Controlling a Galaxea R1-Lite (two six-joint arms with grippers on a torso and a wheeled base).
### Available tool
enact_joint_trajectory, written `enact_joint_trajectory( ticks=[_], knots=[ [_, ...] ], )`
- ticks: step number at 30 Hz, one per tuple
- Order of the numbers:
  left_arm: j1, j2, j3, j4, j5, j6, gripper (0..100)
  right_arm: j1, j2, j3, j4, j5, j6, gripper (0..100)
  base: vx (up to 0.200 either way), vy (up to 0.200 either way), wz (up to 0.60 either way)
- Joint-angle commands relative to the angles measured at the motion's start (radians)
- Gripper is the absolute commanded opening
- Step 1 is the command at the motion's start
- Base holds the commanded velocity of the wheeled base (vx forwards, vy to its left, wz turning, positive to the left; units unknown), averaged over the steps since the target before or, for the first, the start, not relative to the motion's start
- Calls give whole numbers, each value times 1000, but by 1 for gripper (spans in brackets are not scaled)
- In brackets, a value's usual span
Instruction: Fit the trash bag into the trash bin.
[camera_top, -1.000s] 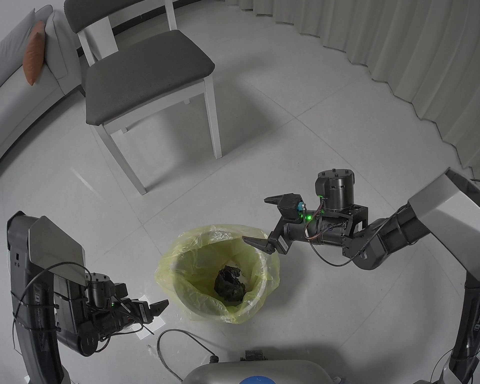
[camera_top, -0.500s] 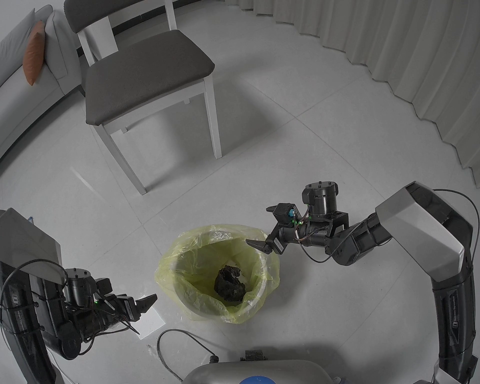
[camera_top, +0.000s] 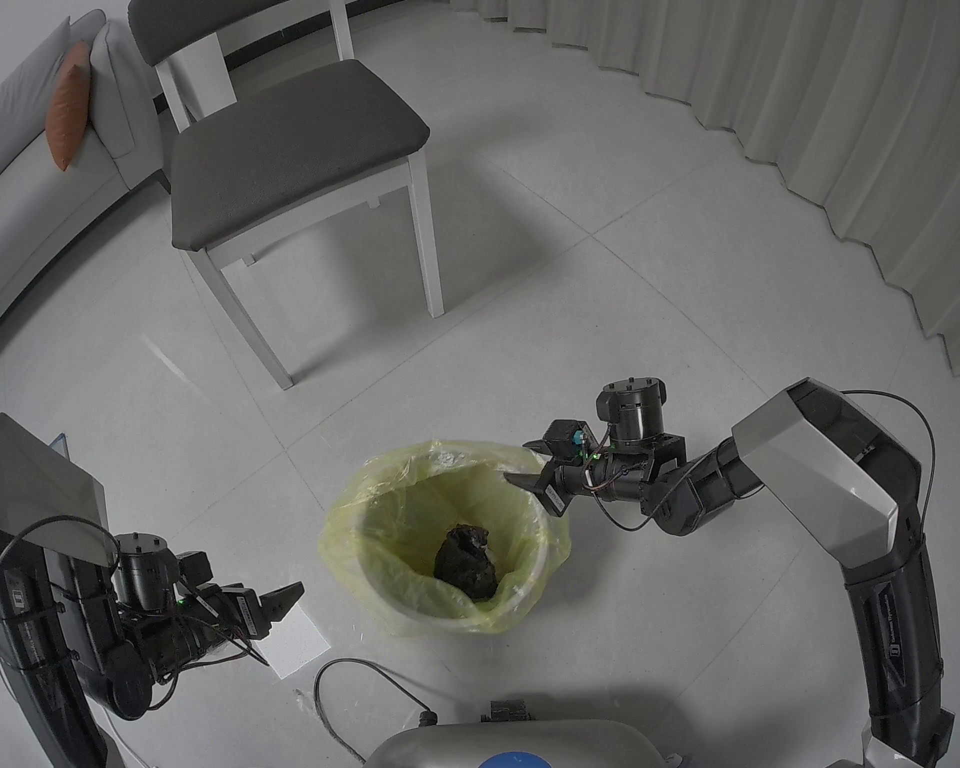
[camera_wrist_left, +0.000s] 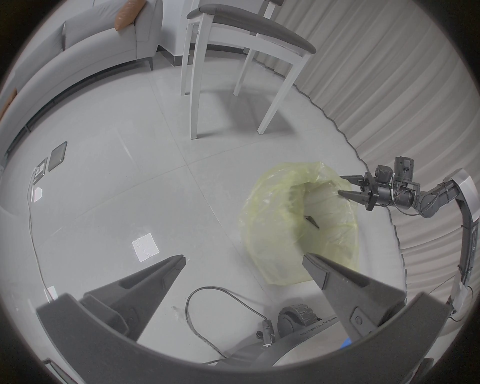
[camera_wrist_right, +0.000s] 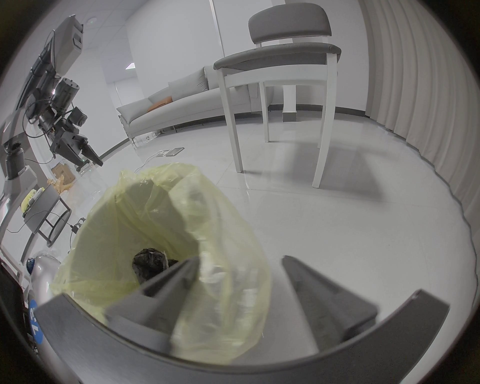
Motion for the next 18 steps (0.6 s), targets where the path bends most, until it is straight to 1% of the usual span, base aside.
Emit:
enact_joint_trajectory(
  ticks=[1,10,18],
  knots=[
    [1,10,-2,-18,0,-1,100,-3,-12,2,-2,0,0,0,0,0,0],
    [1,13,-6,-18,0,-1,100,21,-50,5,0,0,1,0,0,0,0],
    [3,10,-2,-18,0,-1,100,26,-61,34,1,0,9,0,0,0,0]
  ],
)
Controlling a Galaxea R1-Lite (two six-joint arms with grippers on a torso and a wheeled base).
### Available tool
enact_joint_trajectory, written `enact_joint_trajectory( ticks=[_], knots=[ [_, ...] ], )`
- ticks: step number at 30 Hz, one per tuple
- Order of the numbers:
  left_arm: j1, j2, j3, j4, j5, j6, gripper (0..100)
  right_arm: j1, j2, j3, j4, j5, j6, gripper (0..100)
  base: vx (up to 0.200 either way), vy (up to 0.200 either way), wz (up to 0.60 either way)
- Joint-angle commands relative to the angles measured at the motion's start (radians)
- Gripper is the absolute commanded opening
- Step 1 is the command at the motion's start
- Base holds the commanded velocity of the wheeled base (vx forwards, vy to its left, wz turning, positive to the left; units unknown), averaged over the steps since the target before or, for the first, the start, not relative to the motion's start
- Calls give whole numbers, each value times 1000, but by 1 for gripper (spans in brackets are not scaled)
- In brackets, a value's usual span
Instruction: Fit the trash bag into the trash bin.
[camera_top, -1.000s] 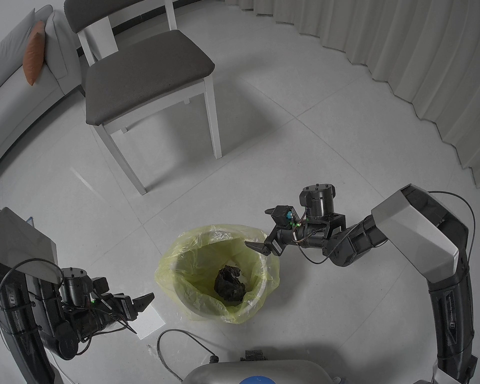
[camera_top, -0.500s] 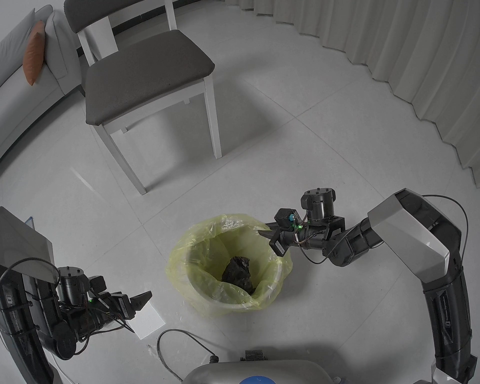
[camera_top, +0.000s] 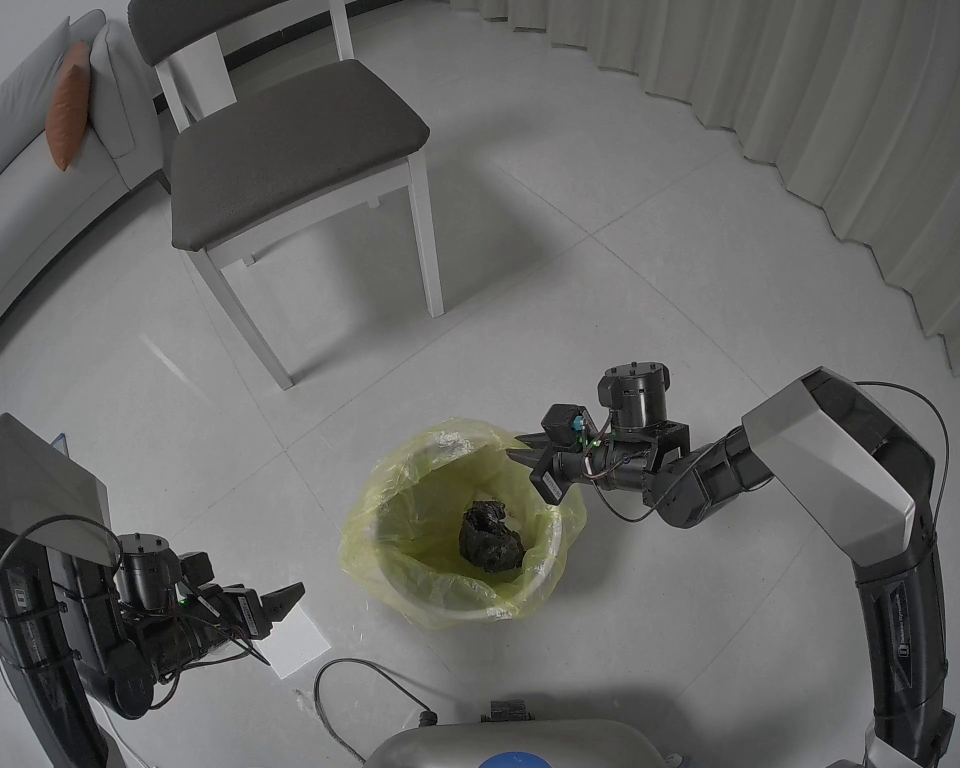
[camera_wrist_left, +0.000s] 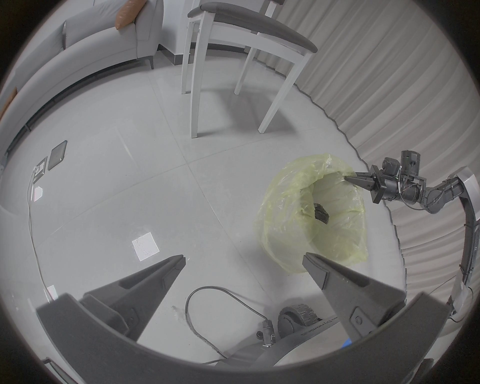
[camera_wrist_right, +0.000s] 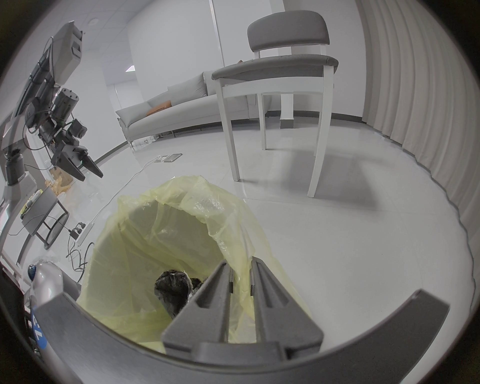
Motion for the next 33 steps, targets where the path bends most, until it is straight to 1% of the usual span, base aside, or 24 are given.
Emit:
enact_joint_trajectory(
  ticks=[1,9,21,22,33],
  knots=[
    [1,0,3,-18,0,0,100,1,-8,14,-3,0,2,100,0,0,0],
    [1,1,0,-18,0,0,100,-8,-6,5,-4,0,25,100,0,0,0],
    [13,0,3,-18,0,0,100,-57,18,-49,-1,0,31,100,0,0,0],
    [13,0,3,-18,0,0,100,-60,18,-50,-3,0,33,0,0,0,0],
    [13,14,0,-18,0,0,100,-80,35,-76,0,0,42,0,0,0,0]
  ],
)
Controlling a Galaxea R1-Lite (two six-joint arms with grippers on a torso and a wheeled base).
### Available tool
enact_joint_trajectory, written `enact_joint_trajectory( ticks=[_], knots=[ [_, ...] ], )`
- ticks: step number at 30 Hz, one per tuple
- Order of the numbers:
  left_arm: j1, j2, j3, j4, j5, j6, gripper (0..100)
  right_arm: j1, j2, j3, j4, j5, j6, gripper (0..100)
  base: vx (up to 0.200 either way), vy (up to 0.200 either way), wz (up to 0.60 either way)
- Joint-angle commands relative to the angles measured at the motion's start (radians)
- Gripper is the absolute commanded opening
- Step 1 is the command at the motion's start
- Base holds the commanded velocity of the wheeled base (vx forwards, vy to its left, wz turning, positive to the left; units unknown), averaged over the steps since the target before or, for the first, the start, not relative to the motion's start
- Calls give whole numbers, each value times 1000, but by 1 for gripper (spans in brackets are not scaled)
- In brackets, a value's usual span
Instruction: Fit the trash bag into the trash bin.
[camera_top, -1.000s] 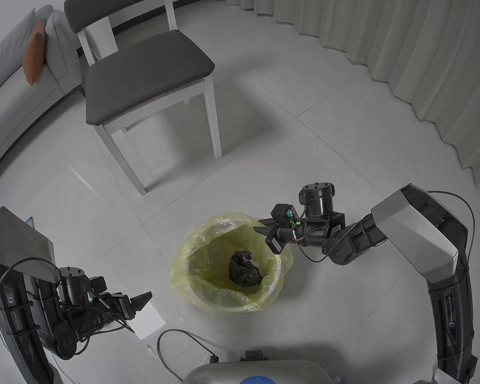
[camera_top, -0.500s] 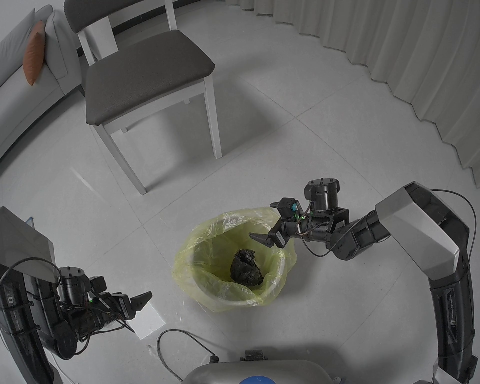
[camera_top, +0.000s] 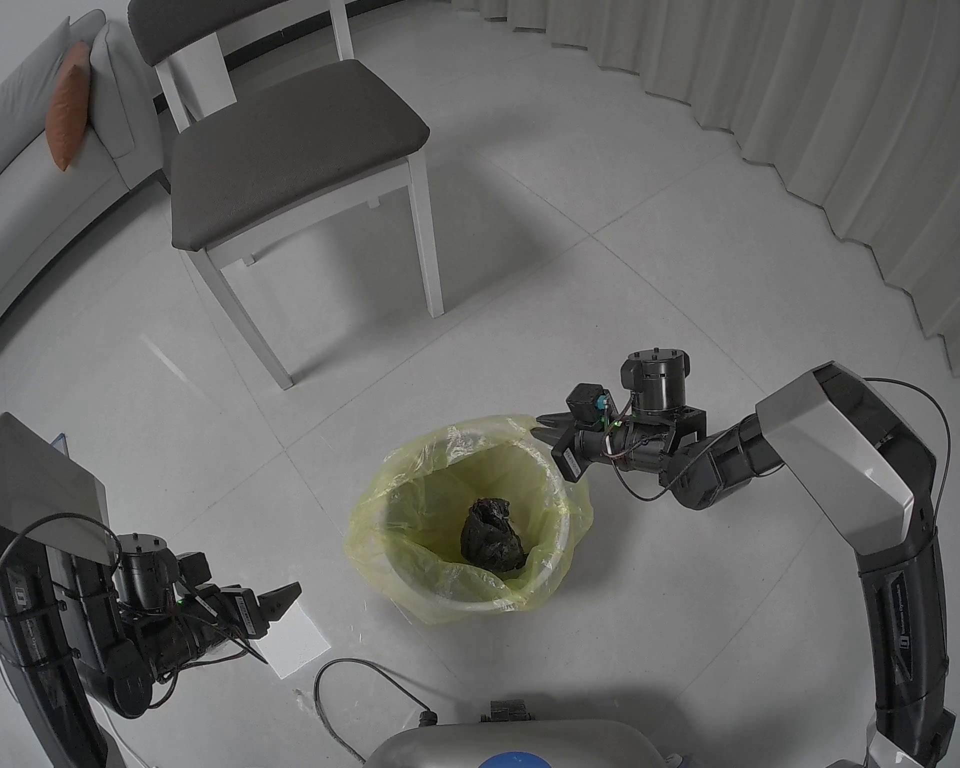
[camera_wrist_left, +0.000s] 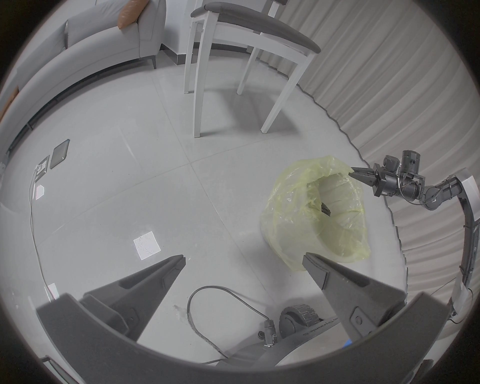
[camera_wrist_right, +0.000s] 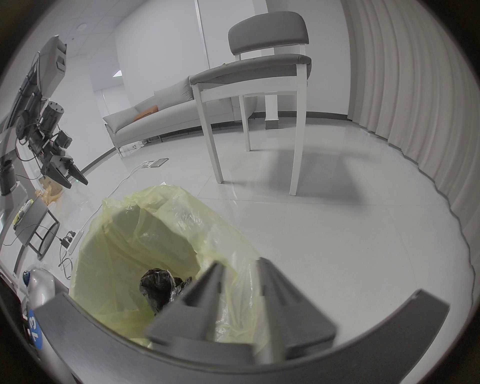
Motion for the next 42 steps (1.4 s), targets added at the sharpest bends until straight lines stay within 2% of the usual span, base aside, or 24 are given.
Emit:
enact_joint_trajectory(
  ticks=[1,12,21,25,31,33,34,37,42],
  knots=[
    [2,9,1,-18,0,-1,100,-13,13,-9,-1,0,0,0,0,0,0],
    [-1,13,5,-18,0,-1,100,-45,96,-68,2,0,9,0,0,0,0],
    [-8,18,-26,-18,2,-2,100,-36,128,-103,-10,0,22,0,0,0,0],
    [-20,21,-107,-18,3,-48,100,-34,63,-69,-10,0,22,0,0,0,0],
    [-87,76,-362,-18,20,-176,100,-19,-4,-12,-14,0,16,0,0,0,0],
    [-98,92,-399,-18,22,-182,100,-18,-7,-6,-17,0,14,0,0,0,0],
    [-116,138,-471,-16,22,-182,100,-14,-12,4,-25,0,11,0,0,0,0],
    [-150,202,-566,-18,22,-182,100,-5,-21,20,-36,0,9,0,0,0,0],
    [-179,242,-627,-18,22,-182,100,13,-27,32,-42,0,-4,0,0,0,0]
  ],
)
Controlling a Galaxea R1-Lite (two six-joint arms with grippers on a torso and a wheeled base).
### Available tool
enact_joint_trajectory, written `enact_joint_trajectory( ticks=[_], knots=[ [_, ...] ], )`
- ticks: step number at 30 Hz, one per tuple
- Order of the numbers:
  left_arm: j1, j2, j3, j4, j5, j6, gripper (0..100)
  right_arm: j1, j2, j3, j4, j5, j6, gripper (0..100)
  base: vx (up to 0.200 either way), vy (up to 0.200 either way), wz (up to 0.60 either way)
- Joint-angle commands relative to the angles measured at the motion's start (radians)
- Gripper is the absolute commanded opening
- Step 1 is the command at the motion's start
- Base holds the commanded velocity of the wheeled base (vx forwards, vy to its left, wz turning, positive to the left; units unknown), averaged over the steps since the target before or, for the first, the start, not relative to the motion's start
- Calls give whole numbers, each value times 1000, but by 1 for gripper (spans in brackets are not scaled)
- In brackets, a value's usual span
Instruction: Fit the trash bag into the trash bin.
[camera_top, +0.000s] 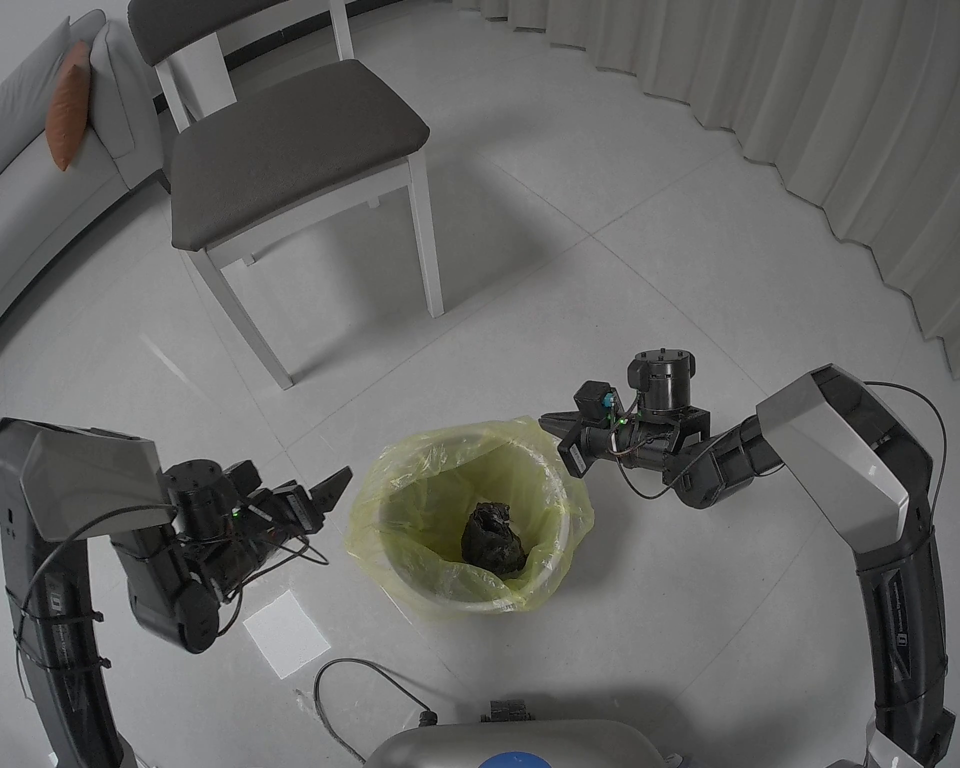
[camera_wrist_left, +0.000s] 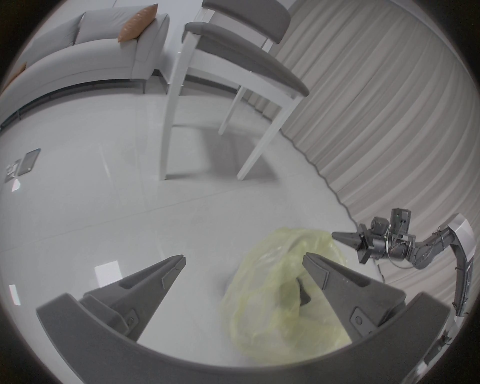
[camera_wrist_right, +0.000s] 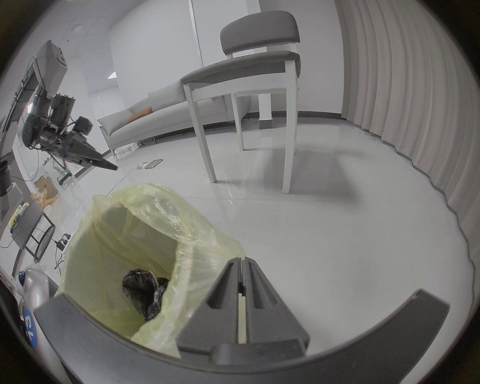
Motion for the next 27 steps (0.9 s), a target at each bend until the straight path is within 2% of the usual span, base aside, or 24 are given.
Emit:
enact_joint_trajectory(
  ticks=[1,5,11,15,23,27],
  knots=[
    [-49,100,-91,-18,2,-9,100,28,-35,34,-11,1,-12,0,0,0,0],
    [-45,77,-57,-18,6,-7,100,51,-43,43,-14,1,-12,0,0,0,0],
    [-49,24,-25,-18,62,1,100,59,-65,54,-18,1,-11,0,0,0,0],
    [-71,21,-34,-18,54,25,100,57,-85,71,-20,-1,-11,0,0,0,0],
    [-82,31,-48,-18,62,27,100,57,-112,98,-20,1,-11,0,200,0,0],
    [-74,77,-62,-18,62,25,100,62,-118,114,-20,-1,-11,0,0,0,0]
  ],
)
